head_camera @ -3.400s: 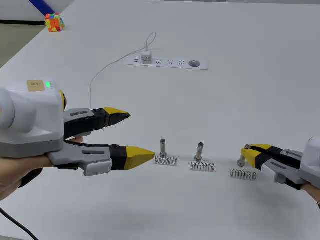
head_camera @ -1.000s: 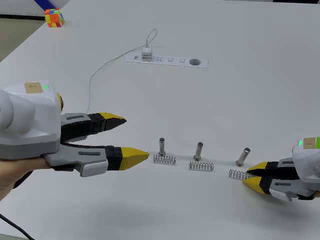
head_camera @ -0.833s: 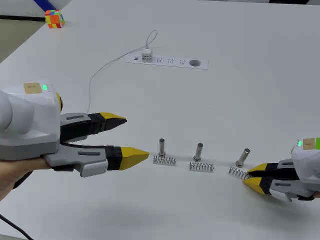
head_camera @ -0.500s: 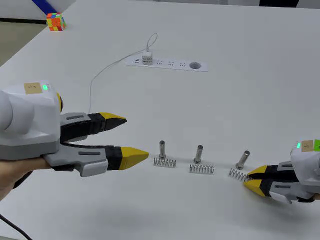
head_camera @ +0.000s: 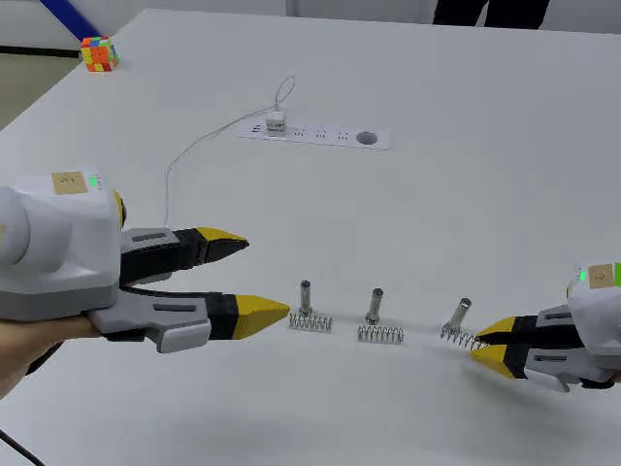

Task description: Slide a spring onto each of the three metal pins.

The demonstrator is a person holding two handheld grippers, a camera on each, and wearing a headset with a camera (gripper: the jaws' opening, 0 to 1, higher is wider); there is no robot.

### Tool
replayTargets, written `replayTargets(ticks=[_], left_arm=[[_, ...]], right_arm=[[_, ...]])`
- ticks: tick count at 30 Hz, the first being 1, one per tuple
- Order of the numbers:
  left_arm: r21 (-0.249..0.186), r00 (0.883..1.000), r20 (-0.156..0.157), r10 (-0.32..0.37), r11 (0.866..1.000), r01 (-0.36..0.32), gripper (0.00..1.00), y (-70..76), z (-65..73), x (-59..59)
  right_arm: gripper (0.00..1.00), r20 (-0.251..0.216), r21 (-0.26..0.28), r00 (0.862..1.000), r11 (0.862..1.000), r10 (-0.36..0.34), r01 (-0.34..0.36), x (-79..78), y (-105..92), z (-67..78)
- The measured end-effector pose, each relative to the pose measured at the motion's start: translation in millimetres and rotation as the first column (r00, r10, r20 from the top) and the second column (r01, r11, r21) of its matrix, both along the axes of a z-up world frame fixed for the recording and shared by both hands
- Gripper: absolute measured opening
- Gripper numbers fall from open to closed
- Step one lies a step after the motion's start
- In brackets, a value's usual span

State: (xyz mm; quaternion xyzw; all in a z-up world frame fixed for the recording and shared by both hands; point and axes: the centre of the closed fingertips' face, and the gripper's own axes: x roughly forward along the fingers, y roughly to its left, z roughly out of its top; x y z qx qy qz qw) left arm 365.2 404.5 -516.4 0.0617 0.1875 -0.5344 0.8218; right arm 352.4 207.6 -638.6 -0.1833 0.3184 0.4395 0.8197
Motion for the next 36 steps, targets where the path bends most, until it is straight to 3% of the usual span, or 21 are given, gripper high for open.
replayTargets(ticks=[6,9,12,18,27,32,36], left_arm=[[0.010,0.999,0.011,-0.042,0.999,0.042,0.53,-4.9,0.5,-0.6],[0.004,0.998,0.014,-0.066,0.998,0.066,0.52,-13.6,1.1,-3.6],[-0.004,0.993,0.009,-0.118,0.993,0.118,0.51,-29.6,-2.3,-14.6],[0.006,0.977,0.002,-0.211,0.977,0.211,0.49,-53.6,-10.8,-31.6],[-0.006,0.956,0.014,-0.294,0.956,0.294,0.45,-79.3,-6.1,-45.9],[-0.008,0.946,0.031,-0.324,0.946,0.324,0.41,-89.8,-5.7,-50.0],[0.001,0.935,0.025,-0.354,0.935,0.354,0.38,-91.9,-8.1,-53.9]], right_arm=[[0.10,0.049,0.027,0.997,0.998,0.059,-0.061,-5.9,18.1,38.6],[0.10,0.080,0.043,0.993,0.995,0.084,-0.088,-7.9,29.6,60.8],[0.10,0.102,0.057,0.988,0.991,0.115,-0.121,-12.7,44.5,79.5],[0.10,0.124,0.063,0.979,0.983,0.162,-0.170,-22.7,64.5,93.6],[0.10,0.128,0.083,0.969,0.971,0.212,-0.224,-38.1,85.6,100.0],[0.10,0.132,0.090,0.965,0.966,0.229,-0.242,-41.1,91.2,101.7],[0.10,0.135,0.085,0.960,0.962,0.245,-0.258,-43.4,94.9,103.6]])
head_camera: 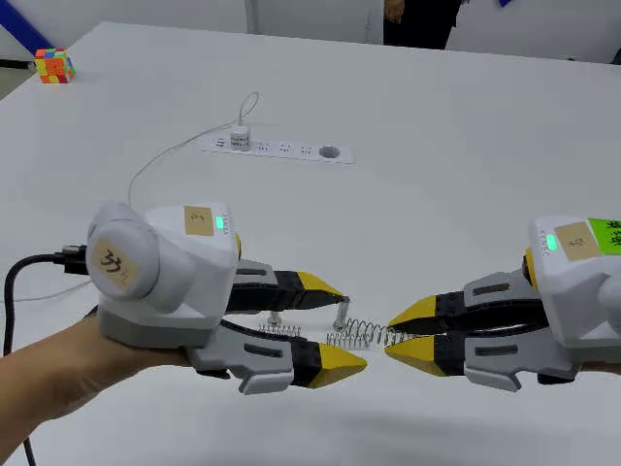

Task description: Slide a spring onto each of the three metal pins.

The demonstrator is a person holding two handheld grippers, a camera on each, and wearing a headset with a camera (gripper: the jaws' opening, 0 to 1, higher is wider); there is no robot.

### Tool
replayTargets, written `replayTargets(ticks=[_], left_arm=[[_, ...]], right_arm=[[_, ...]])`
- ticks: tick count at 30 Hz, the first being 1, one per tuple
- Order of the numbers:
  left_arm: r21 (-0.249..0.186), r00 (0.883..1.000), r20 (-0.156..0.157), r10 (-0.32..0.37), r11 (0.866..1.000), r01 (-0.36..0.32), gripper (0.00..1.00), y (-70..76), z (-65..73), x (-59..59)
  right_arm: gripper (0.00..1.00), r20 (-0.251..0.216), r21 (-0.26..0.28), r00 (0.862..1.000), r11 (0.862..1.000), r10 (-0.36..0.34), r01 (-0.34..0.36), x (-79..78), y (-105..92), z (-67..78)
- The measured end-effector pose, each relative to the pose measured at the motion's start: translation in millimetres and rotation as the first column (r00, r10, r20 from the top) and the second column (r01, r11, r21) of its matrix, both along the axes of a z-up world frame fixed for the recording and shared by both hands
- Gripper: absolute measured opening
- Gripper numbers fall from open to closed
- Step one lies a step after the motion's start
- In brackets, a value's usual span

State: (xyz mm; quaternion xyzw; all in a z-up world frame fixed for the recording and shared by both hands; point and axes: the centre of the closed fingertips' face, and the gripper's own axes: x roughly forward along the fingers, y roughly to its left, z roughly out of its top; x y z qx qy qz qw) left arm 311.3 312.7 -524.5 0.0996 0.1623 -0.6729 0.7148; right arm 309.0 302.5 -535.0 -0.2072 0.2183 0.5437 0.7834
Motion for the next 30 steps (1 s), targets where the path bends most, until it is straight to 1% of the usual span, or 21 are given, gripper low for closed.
replayTargets(ticks=[4,7,11,14,16,25,27,30], left_arm=[[0.014,1.000,0.004,-0.019,1.000,0.019,0.36,-0.4,-3.0,-2.7],[0.016,1.000,-0.001,-0.028,0.999,0.028,0.34,-1.0,-4.3,-4.4],[0.017,0.999,-0.005,-0.049,0.999,0.049,0.27,-1.9,-5.1,-8.1],[0.009,0.998,-0.012,-0.060,0.998,0.060,0.21,-3.0,-4.0,-10.8],[0.008,0.998,-0.012,-0.066,0.998,0.067,0.20,-3.9,-3.8,-12.5],[0.021,0.996,-0.025,-0.090,0.996,0.091,0.18,-6.0,-7.0,-19.0],[0.030,0.995,-0.027,-0.096,0.995,0.096,0.16,-6.2,-8.5,-20.1],[0.051,0.995,-0.020,-0.100,0.994,0.101,0.12,-5.5,-11.9,-20.6]], right_arm=[[0.10,0.004,0.001,1.000,1.000,0.021,-0.021,-2.0,5.0,3.3],[0.10,0.013,-0.008,0.999,0.999,0.041,-0.041,-3.8,9.9,4.0],[0.10,0.014,-0.002,0.998,0.998,0.063,-0.063,-6.2,16.0,6.8],[0.10,0.017,0.003,0.997,0.997,0.081,-0.081,-8.1,20.4,9.5],[0.10,0.016,0.002,0.996,0.996,0.091,-0.091,-9.6,22.6,9.8],[0.10,0.007,-0.013,0.994,0.994,0.113,-0.113,-13.8,22.3,7.2],[0.10,0.006,-0.019,0.993,0.993,0.120,-0.119,-14.5,21.9,6.7],[0.10,0.003,-0.029,0.991,0.990,0.137,-0.137,-16.4,22.2,6.3]])
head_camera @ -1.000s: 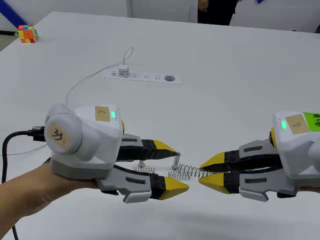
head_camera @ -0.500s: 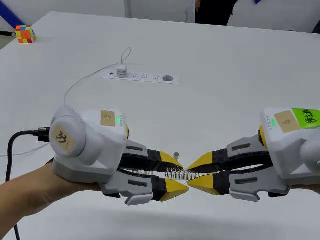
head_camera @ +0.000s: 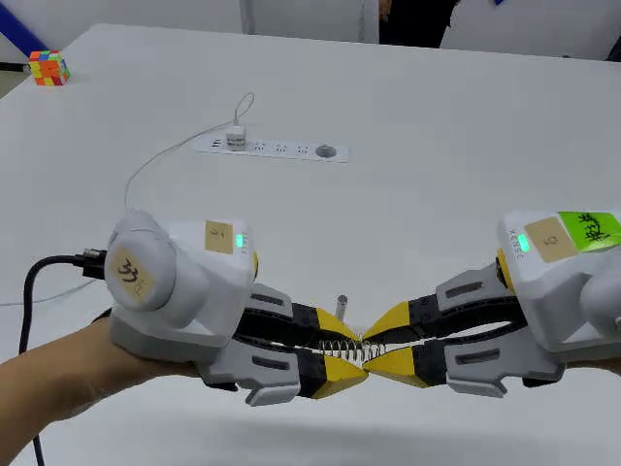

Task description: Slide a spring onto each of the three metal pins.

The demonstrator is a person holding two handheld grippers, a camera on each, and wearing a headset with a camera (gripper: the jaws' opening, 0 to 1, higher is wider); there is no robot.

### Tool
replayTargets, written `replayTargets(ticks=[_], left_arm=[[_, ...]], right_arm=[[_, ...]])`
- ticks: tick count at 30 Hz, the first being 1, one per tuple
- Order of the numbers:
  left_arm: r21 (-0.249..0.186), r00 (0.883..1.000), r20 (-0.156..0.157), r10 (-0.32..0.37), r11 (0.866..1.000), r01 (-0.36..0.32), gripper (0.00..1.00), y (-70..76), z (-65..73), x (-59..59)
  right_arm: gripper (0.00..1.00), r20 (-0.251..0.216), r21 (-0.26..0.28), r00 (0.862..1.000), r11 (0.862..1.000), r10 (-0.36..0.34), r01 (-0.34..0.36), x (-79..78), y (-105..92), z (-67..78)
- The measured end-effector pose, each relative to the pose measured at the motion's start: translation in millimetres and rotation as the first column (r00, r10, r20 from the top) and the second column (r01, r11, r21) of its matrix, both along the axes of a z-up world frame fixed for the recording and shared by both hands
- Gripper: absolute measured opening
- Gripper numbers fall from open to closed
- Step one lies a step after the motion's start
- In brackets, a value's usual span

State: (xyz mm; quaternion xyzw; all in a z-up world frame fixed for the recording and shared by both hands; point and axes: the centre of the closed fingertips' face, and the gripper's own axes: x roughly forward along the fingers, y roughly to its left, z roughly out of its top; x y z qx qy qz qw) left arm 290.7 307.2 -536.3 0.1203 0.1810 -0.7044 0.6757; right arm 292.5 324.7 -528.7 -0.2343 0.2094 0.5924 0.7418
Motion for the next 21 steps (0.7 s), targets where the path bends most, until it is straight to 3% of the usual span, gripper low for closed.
replayTargets(ticks=[9,13,21], left_arm=[[0.006,1.000,-0.004,0.005,1.000,-0.005,0.11,3.4,-0.2,0.3],[-0.007,0.999,0.035,-0.005,1.000,0.005,0.11,3.8,2.7,1.5],[-0.025,0.998,0.061,-0.008,1.000,0.010,0.10,0.1,11.8,8.4]], right_arm=[[0.10,0.010,-0.018,1.000,1.000,0.021,-0.021,-1.0,3.5,0.7],[0.11,0.005,-0.007,1.000,1.000,0.010,-0.010,1.3,3.3,3.1],[0.13,-0.012,0.028,0.999,0.999,-0.046,0.046,10.8,-3.6,8.2]])
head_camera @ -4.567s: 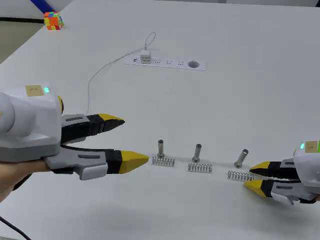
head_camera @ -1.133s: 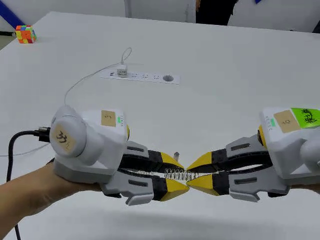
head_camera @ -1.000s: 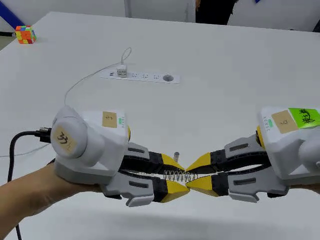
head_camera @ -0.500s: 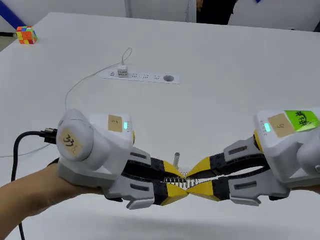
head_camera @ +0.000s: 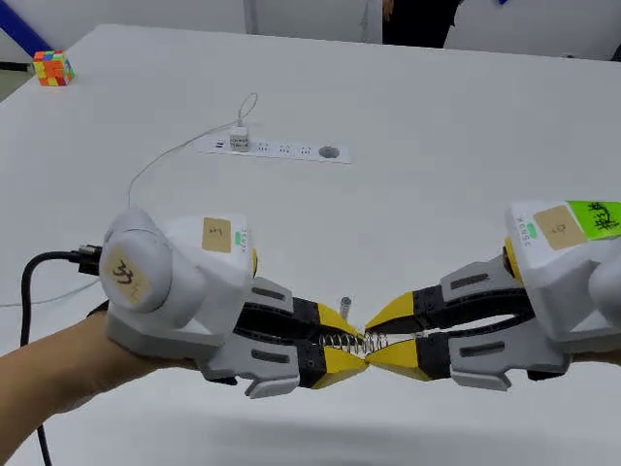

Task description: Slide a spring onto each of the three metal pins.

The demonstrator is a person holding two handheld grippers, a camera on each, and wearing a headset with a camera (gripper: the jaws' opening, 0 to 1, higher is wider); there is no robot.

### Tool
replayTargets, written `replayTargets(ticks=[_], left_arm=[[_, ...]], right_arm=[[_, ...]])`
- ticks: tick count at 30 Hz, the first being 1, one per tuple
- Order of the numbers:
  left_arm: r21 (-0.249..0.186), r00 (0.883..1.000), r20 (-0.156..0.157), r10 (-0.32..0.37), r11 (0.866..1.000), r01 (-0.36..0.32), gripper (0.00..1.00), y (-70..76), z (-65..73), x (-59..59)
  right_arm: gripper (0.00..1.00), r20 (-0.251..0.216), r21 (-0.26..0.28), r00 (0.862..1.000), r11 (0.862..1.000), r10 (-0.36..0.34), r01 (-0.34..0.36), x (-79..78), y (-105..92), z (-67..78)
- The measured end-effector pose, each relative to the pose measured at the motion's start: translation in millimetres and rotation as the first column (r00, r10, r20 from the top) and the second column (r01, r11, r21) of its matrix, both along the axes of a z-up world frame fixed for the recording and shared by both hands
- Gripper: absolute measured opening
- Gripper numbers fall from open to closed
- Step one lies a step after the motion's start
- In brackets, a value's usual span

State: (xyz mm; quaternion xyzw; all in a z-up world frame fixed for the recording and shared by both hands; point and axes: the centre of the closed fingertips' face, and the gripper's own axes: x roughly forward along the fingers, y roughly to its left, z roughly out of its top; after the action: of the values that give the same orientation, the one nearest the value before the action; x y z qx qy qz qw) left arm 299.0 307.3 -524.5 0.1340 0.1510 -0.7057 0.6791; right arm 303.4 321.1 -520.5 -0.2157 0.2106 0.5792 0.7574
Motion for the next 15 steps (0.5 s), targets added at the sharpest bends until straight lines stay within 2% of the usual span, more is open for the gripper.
replayTargets(ticks=[3,5,8,15], left_arm=[[-0.006,1.000,0.010,-0.005,1.000,0.005,0.10,-1.7,3.2,1.4],[-0.011,1.000,0.017,-0.010,1.000,0.010,0.10,-2.3,5.1,1.6],[-0.017,1.000,0.018,-0.012,1.000,0.012,0.10,-2.7,7.4,2.1],[-0.014,1.000,0.022,-0.012,1.000,0.012,0.11,-3.1,8.7,2.9]], right_arm=[[0.13,-0.003,-0.002,1.000,1.000,-0.009,0.009,2.8,-4.0,-0.6],[0.13,-0.020,0.026,1.000,1.000,-0.015,0.015,3.3,-4.3,2.7],[0.12,-0.031,0.050,1.000,0.999,-0.006,0.007,1.7,-3.6,5.7],[0.11,-0.037,0.069,0.999,0.998,-0.001,0.004,1.2,-1.9,10.4]])
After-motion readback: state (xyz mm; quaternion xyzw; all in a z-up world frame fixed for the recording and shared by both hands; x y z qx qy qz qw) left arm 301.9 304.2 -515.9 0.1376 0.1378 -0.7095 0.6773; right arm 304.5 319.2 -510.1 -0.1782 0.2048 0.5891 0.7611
